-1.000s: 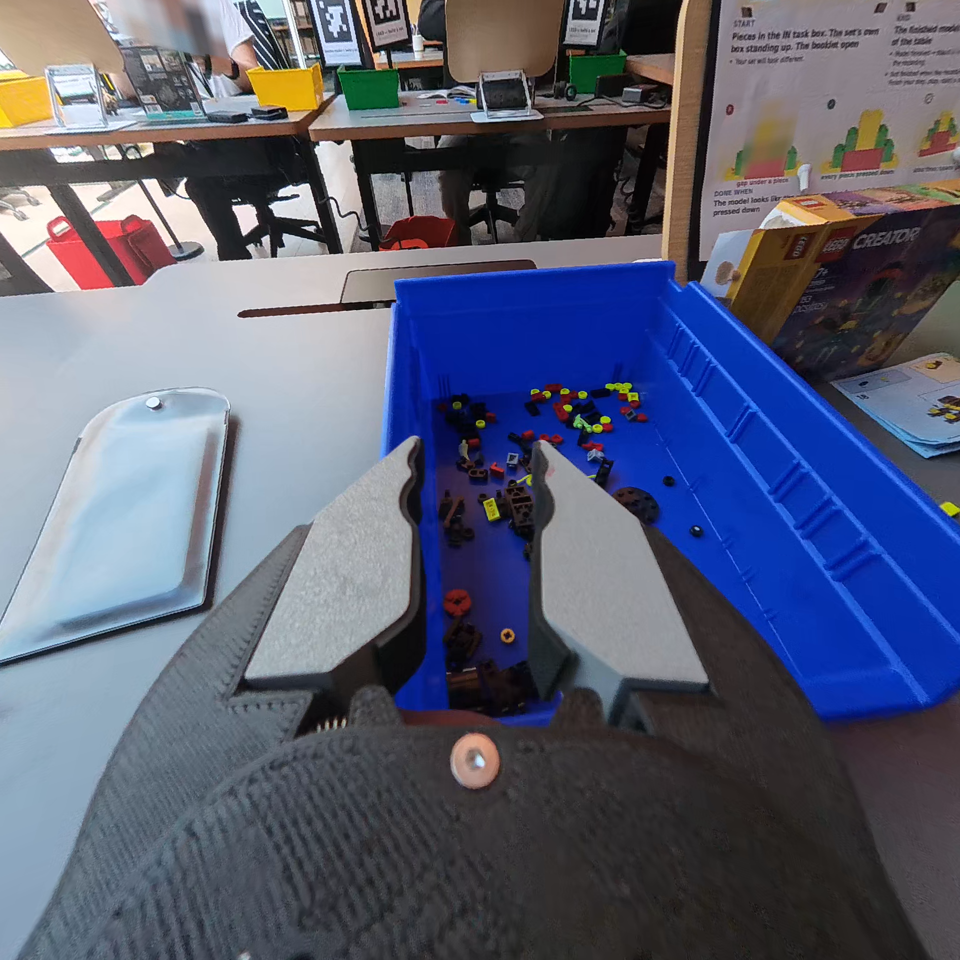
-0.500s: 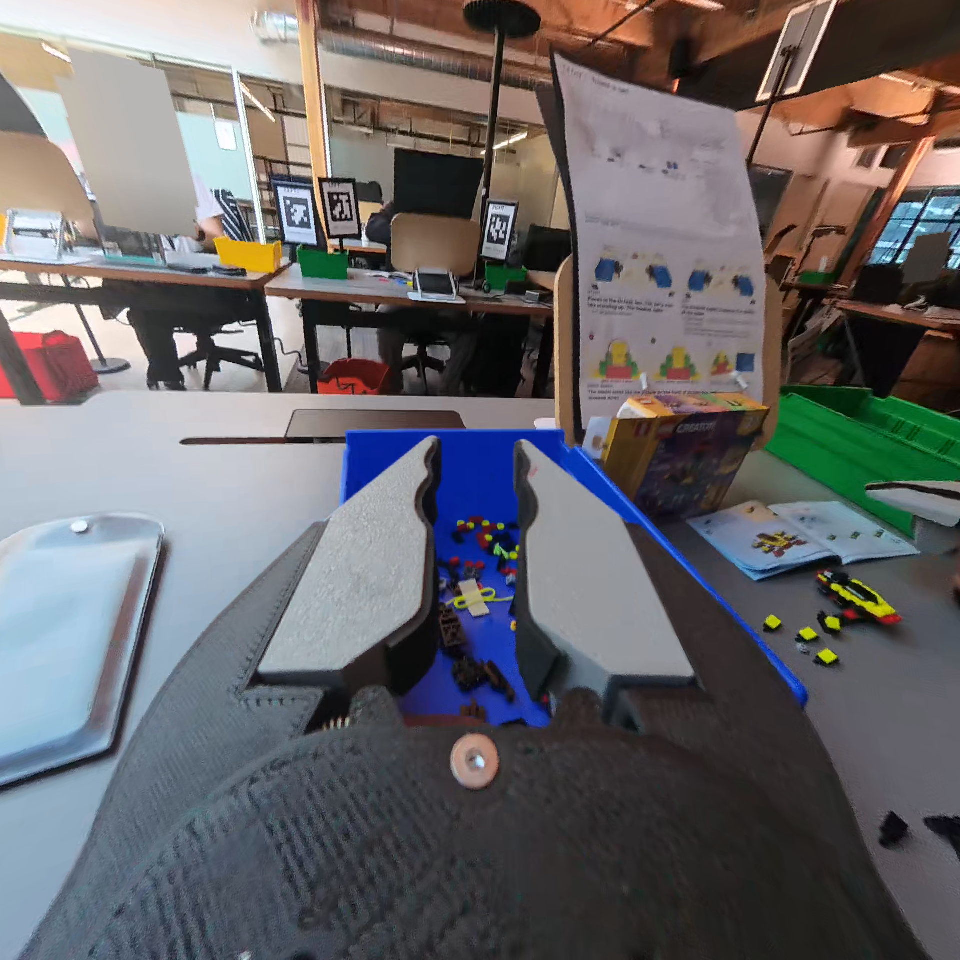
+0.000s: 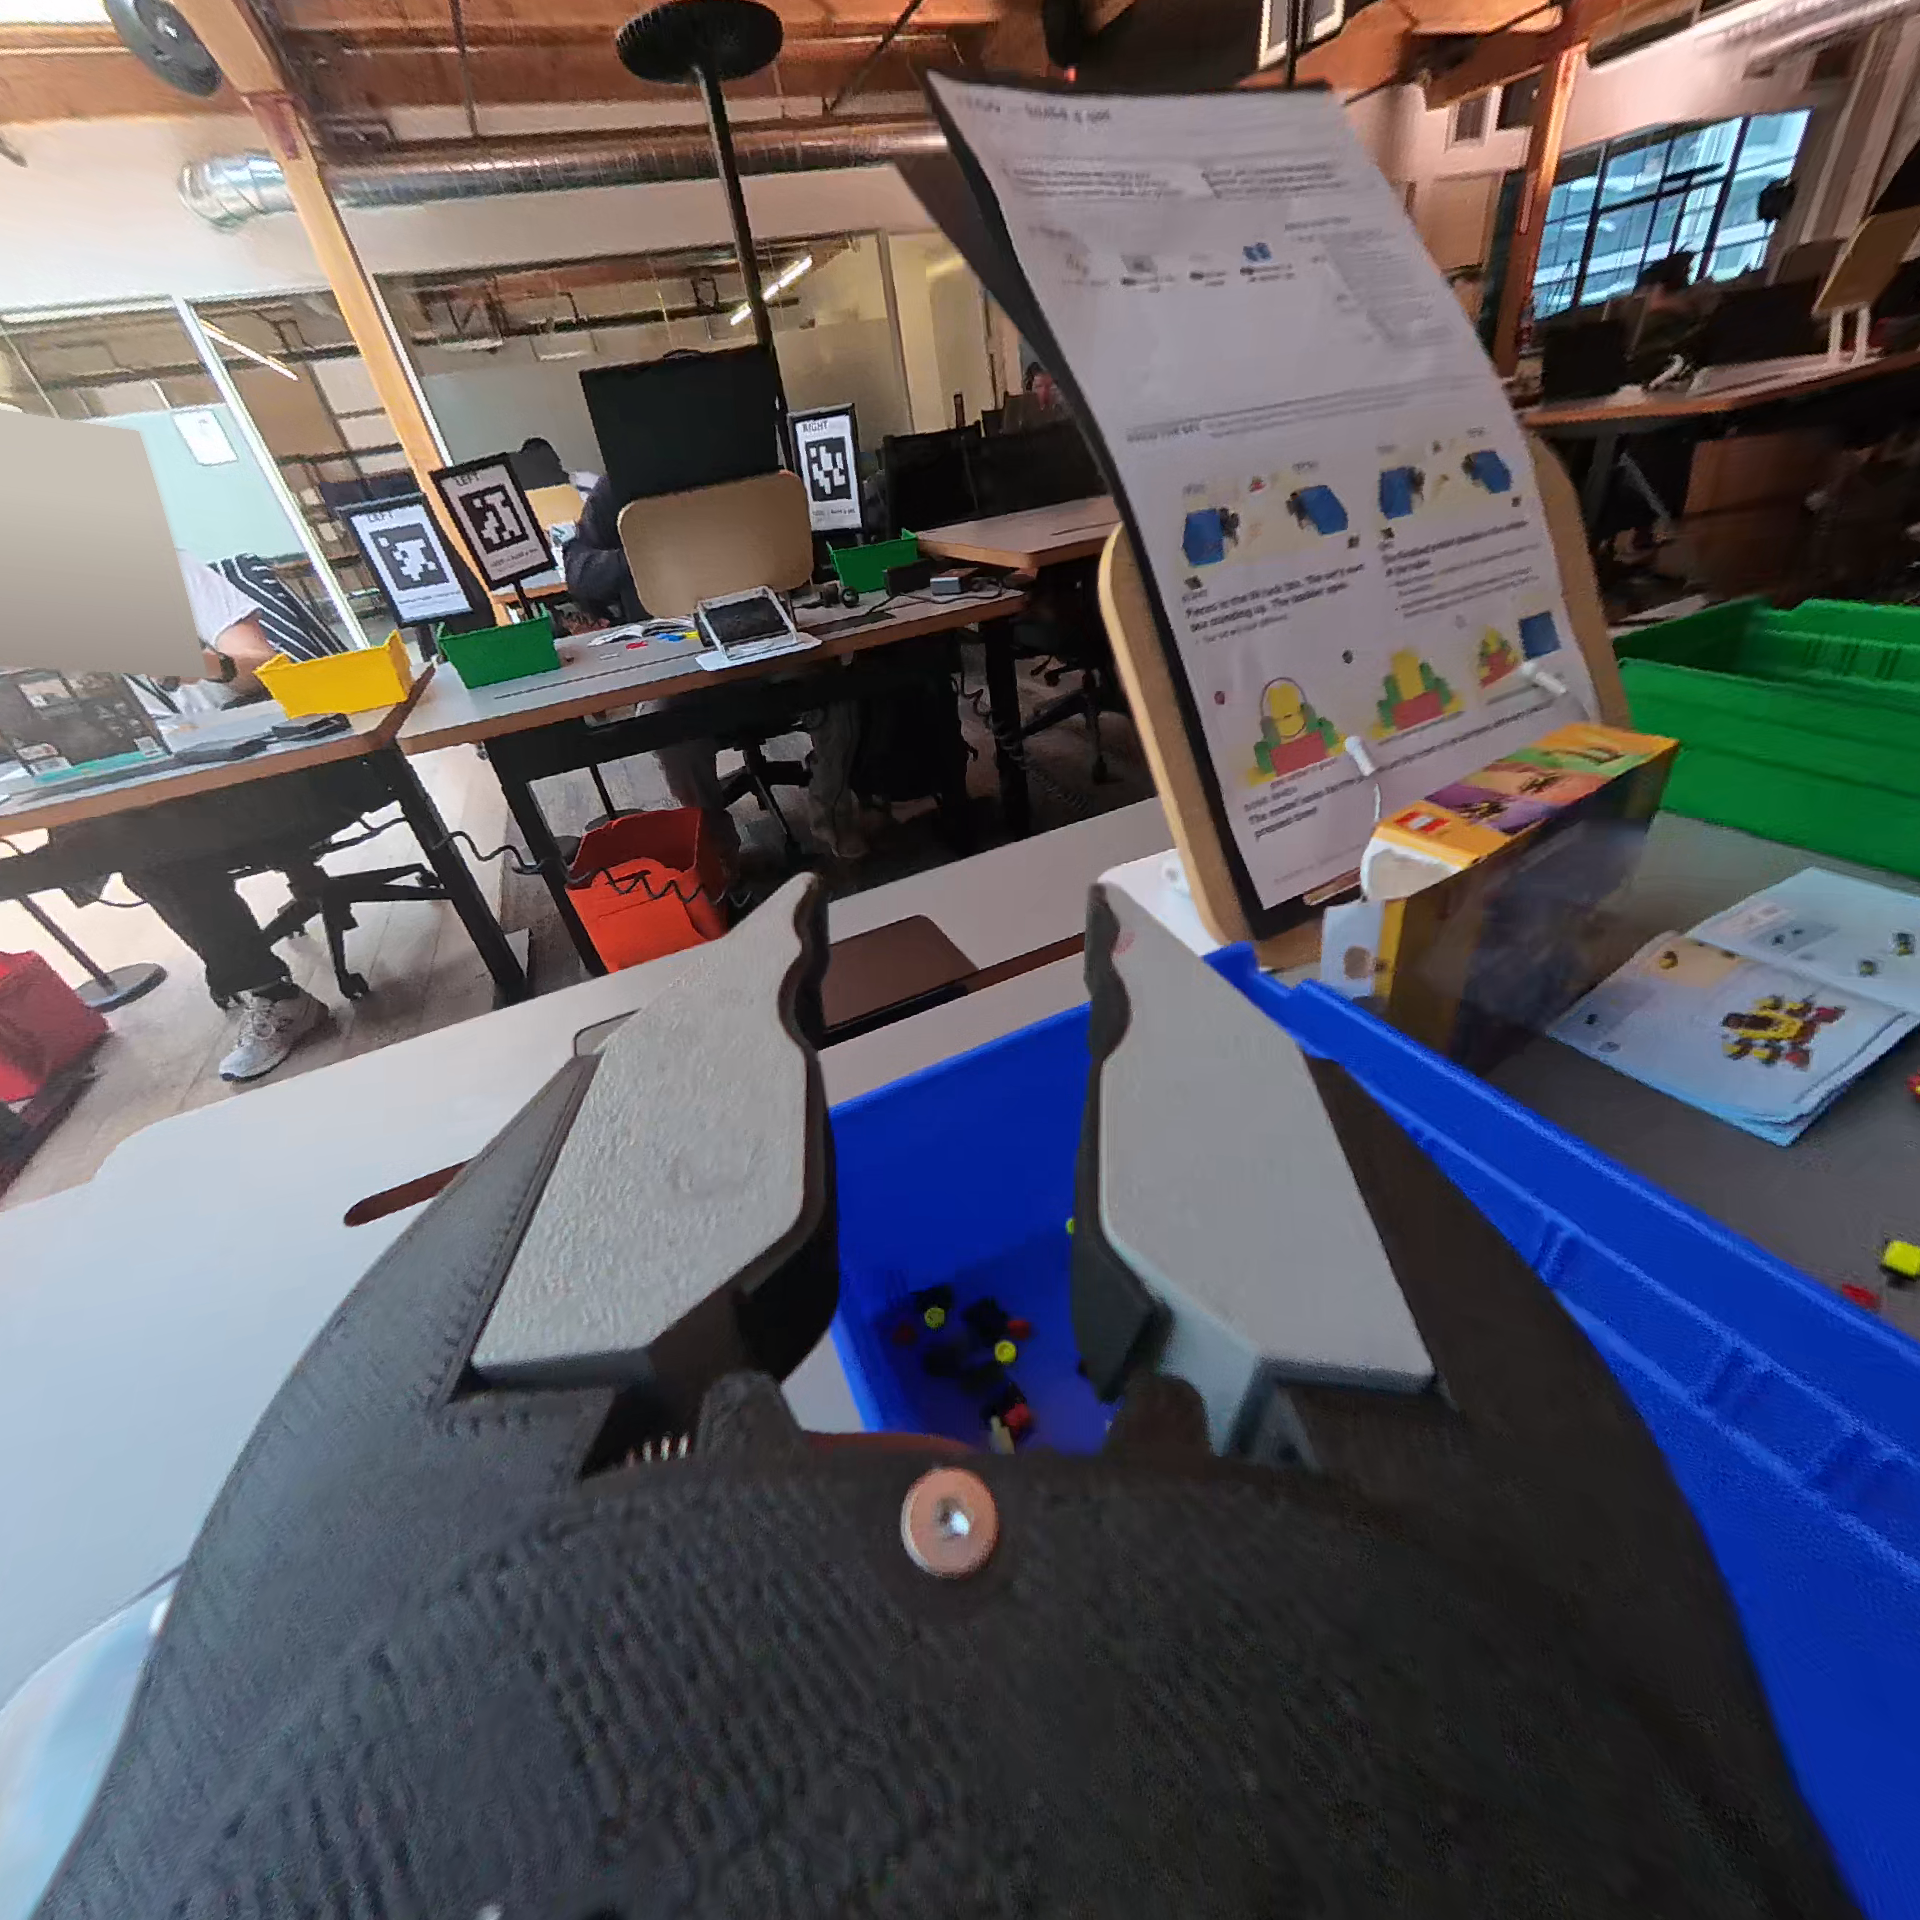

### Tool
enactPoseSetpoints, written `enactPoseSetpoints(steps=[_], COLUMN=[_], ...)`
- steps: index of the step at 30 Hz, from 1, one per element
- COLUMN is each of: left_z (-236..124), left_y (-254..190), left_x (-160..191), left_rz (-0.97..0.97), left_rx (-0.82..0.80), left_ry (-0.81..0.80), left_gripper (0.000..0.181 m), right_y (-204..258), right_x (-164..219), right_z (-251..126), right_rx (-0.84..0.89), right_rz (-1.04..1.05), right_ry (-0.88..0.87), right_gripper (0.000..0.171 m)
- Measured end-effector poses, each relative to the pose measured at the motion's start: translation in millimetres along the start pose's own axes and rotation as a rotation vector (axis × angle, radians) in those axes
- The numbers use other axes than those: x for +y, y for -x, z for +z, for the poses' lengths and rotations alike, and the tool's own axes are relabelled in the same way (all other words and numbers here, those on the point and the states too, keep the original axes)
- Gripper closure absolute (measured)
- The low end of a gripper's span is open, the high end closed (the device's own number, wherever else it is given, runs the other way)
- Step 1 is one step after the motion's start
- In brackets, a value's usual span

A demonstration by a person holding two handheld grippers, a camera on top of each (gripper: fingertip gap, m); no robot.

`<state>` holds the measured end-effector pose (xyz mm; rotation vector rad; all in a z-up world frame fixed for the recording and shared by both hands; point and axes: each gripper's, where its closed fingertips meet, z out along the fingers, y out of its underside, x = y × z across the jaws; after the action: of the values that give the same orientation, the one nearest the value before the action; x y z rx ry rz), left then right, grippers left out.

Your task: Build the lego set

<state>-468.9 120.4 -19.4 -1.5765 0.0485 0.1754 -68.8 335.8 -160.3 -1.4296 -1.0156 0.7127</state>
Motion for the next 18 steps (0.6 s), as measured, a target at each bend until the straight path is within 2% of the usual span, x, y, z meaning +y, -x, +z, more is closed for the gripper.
enactPoseSetpoints(steps=[5, 7, 9, 13, 18], left_z=[-2, -12, -27, -42, -48], left_y=[7, 17, 18, 29, 38], left_x=[30, 23, 10, 16, 30], left_rz=[0.016, 0.010, 0.010, -0.081, -0.077], left_rx=[-0.041, -0.126, -0.114, -0.111, -0.122], left_ry=[0.044, -0.056, -0.174, -0.159, -0.150], left_gripper=[0.135, 0.149, 0.159, 0.147, 0.144], right_y=[-15, -16, -13, -1, 11], right_x=[0, 0, -1, 0, -2], right_z=[-8, -11, -14, -8, -5], right_rx=[0.060, 0.066, 0.057, 0.018, -0.021], right_rz=[0.045, 0.081, 0.104, 0.079, 0.046], right_ry=[-0.015, -0.019, -0.025, -0.003, 0.000], right_gripper=[0.158, 0.158, 0.158, 0.158, 0.159])
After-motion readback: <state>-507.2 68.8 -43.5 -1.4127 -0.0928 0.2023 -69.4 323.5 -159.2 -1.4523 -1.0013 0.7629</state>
